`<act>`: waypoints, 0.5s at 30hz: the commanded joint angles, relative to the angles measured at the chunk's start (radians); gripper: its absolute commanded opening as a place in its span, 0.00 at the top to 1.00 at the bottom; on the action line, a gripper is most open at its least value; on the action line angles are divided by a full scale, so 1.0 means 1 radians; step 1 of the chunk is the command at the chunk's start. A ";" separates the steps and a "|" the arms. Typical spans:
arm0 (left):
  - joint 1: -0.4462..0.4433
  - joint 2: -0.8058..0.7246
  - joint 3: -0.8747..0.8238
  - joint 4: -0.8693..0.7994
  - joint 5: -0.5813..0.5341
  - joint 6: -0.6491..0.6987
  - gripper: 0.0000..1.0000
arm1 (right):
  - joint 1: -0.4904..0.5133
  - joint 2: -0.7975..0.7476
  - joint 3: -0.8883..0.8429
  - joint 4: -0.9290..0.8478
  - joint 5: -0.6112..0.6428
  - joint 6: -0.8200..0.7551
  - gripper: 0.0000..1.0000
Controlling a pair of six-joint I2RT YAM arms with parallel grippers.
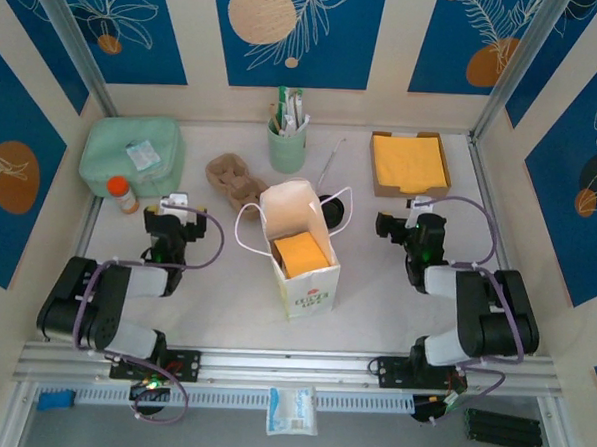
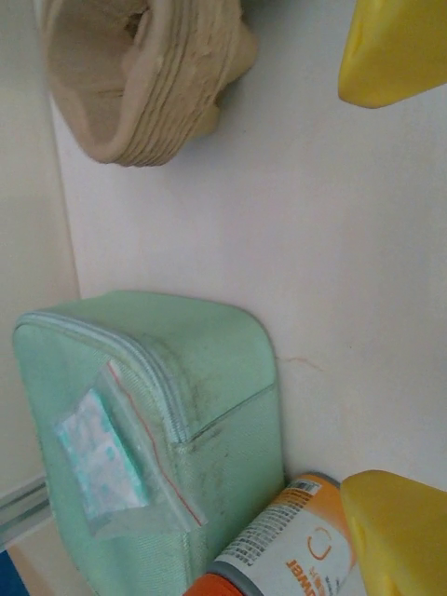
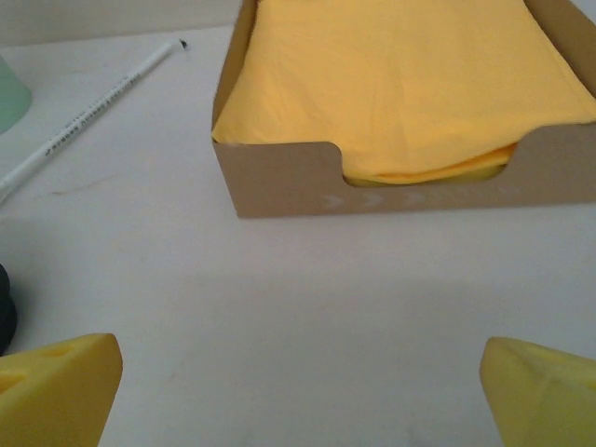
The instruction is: Pack the takeout coffee
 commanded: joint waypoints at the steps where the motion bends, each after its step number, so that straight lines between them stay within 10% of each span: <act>1: 0.031 0.074 -0.030 0.181 0.137 -0.013 0.01 | 0.003 0.061 -0.037 0.214 -0.037 -0.033 0.01; 15: 0.064 0.124 0.082 0.013 0.230 -0.014 0.01 | -0.052 0.053 0.054 0.024 -0.163 -0.014 0.01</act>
